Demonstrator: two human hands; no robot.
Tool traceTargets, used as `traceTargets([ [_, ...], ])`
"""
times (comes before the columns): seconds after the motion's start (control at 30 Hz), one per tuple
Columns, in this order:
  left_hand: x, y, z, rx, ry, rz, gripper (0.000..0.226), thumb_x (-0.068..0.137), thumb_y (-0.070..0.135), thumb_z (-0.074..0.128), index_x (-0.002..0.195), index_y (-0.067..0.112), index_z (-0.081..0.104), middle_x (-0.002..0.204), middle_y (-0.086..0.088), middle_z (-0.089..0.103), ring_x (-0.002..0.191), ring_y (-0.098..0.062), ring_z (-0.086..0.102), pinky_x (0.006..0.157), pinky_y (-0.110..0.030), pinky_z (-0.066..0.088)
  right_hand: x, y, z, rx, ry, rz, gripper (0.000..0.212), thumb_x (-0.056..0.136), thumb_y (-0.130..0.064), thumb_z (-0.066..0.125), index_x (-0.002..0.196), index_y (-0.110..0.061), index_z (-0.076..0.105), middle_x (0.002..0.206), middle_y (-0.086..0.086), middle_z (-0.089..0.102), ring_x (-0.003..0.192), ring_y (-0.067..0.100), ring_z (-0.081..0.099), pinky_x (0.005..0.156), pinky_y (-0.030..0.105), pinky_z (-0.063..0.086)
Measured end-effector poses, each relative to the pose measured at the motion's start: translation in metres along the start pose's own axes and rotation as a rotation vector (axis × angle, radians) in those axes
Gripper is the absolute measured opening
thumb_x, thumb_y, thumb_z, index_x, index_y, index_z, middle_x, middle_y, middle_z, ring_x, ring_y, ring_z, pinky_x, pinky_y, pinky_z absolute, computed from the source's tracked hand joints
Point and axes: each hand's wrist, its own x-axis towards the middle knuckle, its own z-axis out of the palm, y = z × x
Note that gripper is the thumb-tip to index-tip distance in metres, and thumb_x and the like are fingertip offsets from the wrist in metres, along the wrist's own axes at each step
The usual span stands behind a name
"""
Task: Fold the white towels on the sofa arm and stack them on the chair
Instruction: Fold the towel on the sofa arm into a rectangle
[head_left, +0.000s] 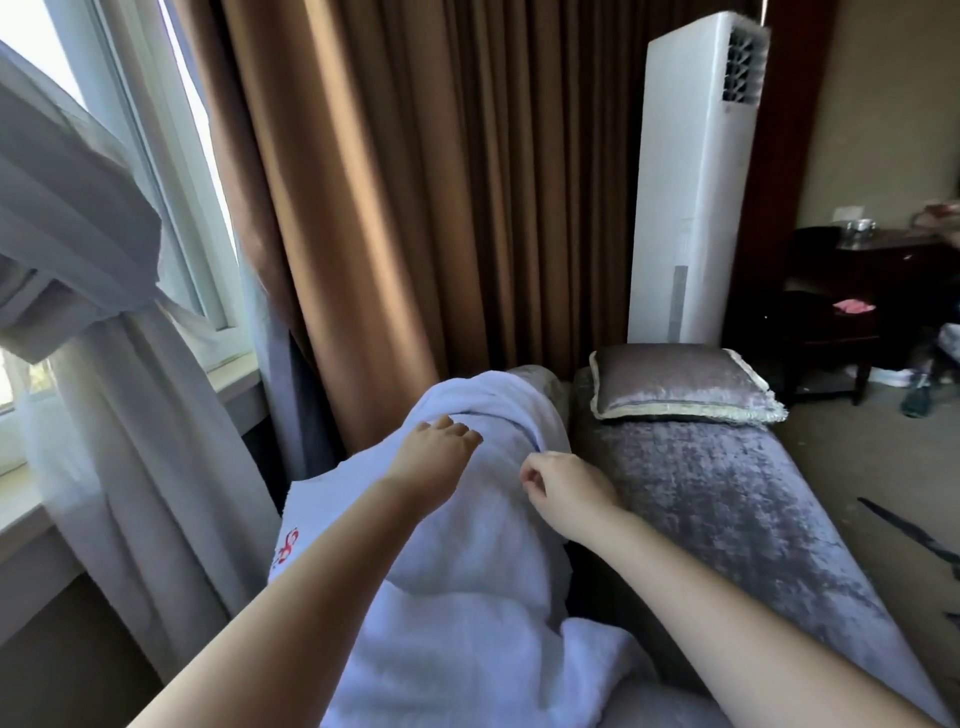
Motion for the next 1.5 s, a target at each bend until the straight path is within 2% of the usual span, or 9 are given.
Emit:
traceTargets([
  [0.23,-0.005,-0.013,0.022,-0.148,-0.038,0.069,0.033,0.1,0.024,0.039,0.126,0.026,0.058,0.123,0.006,0.054,0.112,-0.019,0.047,0.09,-0.032,0.037,0.007,0.005,0.043,0.162,-0.101,-0.009,0.022,0.095,-0.029,0.049,0.112,-0.016,0.056,0.11,-0.001,0.055,0.095,0.021,0.057,0.077,0.033,0.047],
  [0.33,-0.013,-0.015,0.015,-0.141,-0.035,0.091,0.027,0.099,0.028,0.043,0.121,0.025,0.058,0.12,0.006,0.055,0.11,-0.017,0.048,0.089,-0.031,0.037,0.003,0.004,0.039,0.277,-0.084,0.004,0.006,0.089,-0.025,0.058,0.093,-0.022,0.056,0.092,-0.007,0.052,0.083,0.016,0.055,0.074,0.033,0.046],
  [0.43,-0.022,-0.015,-0.003,-0.081,-0.008,0.116,0.017,0.096,0.028,0.052,0.11,0.021,0.059,0.11,0.005,0.058,0.107,-0.018,0.051,0.086,-0.029,0.035,-0.004,-0.004,0.025,0.299,-0.098,-0.025,0.022,0.087,-0.021,0.062,0.073,-0.029,0.047,0.076,-0.009,0.052,0.07,0.01,0.05,0.067,0.029,0.044],
  [0.6,-0.039,-0.033,-0.064,0.05,0.301,0.139,0.027,0.063,0.014,0.088,0.072,0.018,0.063,0.066,0.005,0.056,0.063,-0.022,0.055,0.049,-0.031,0.043,-0.022,-0.024,-0.021,0.278,-0.171,-0.071,0.012,0.089,-0.029,0.065,0.08,-0.026,0.057,0.074,-0.009,0.058,0.069,0.007,0.052,0.068,0.025,0.045],
  [0.8,-0.075,-0.033,-0.154,0.057,0.497,0.067,0.005,0.083,0.014,0.062,0.085,0.01,0.06,0.061,-0.004,0.061,0.061,-0.029,0.057,0.051,-0.034,0.041,-0.059,-0.066,-0.067,0.304,-0.142,-0.138,0.023,0.086,-0.028,0.061,0.074,-0.012,0.051,0.07,0.0,0.052,0.065,0.01,0.044,0.062,0.03,0.038],
  [1.07,-0.153,-0.039,-0.244,0.163,0.504,-0.031,0.019,0.097,0.023,0.054,0.098,0.007,0.064,0.086,-0.009,0.066,0.083,-0.032,0.065,0.058,-0.032,0.033,-0.129,-0.085,-0.13,-0.07,-0.026,-0.27,0.018,0.086,-0.031,0.061,0.075,-0.022,0.051,0.072,-0.004,0.048,0.074,0.018,0.047,0.065,0.032,0.032],
  [1.2,-0.178,-0.027,-0.267,0.18,0.553,-0.027,0.025,0.097,0.028,0.054,0.093,0.005,0.063,0.078,-0.011,0.065,0.074,-0.035,0.066,0.057,-0.033,0.035,-0.162,-0.077,-0.172,-0.109,-0.009,-0.215,0.02,0.085,-0.03,0.06,0.075,-0.017,0.049,0.07,0.0,0.054,0.069,0.023,0.054,0.055,0.033,0.035],
  [1.43,-0.193,0.0,-0.291,0.081,0.536,-0.144,0.029,0.101,0.032,0.046,0.11,0.007,0.06,0.102,-0.013,0.064,0.09,-0.038,0.063,0.058,-0.033,0.032,-0.211,-0.084,-0.258,-0.191,0.528,-0.047,0.015,0.091,-0.027,0.05,0.081,-0.016,0.051,0.068,-0.001,0.053,0.066,0.023,0.052,0.054,0.031,0.031],
  [1.5,-0.193,0.01,-0.295,0.028,0.551,-0.153,0.028,0.101,0.029,0.048,0.109,0.006,0.061,0.104,-0.014,0.062,0.095,-0.039,0.061,0.06,-0.034,0.031,-0.226,-0.081,-0.268,-0.205,0.555,-0.036,0.025,0.092,-0.028,0.049,0.07,-0.016,0.045,0.062,0.0,0.047,0.065,0.027,0.049,0.056,0.032,0.028],
])
